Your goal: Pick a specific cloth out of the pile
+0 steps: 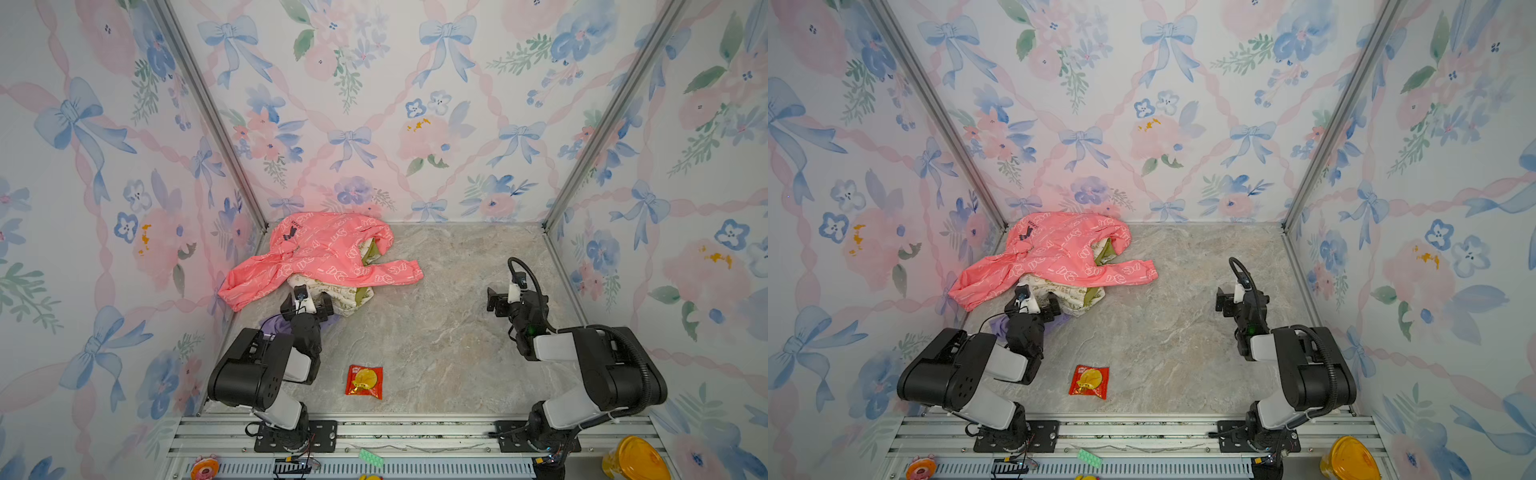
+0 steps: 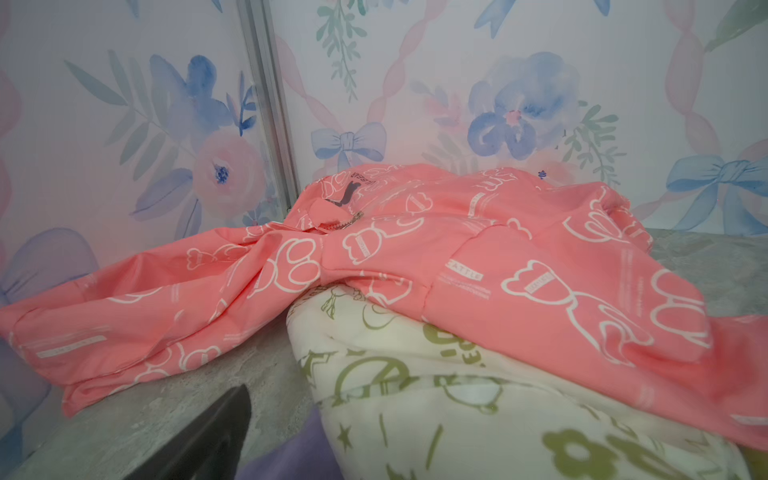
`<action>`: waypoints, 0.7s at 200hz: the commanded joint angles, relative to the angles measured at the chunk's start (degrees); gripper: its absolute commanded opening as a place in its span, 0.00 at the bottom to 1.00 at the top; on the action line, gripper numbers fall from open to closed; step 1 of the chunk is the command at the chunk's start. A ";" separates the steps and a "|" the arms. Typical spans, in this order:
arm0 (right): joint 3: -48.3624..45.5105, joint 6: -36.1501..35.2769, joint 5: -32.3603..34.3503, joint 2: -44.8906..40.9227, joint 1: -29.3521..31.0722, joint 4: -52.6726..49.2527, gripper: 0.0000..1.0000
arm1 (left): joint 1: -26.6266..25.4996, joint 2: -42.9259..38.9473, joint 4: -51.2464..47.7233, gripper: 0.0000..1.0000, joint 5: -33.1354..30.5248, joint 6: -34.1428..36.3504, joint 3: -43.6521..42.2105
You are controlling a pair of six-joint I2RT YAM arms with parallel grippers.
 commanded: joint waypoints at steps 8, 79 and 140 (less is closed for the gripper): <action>1.09 0.73 0.42 -0.54 -0.47 -0.63 0.97 | 0.12 0.00 0.62 0.98 -0.20 0.01 0.56; 1.11 0.73 0.42 -0.55 -0.48 -0.63 0.97 | 0.14 -0.03 0.61 0.98 -0.17 -0.08 0.58; 1.27 1.63 -1.99 -0.46 -1.89 -0.85 0.97 | 0.19 0.01 0.62 0.98 -0.23 -0.02 0.63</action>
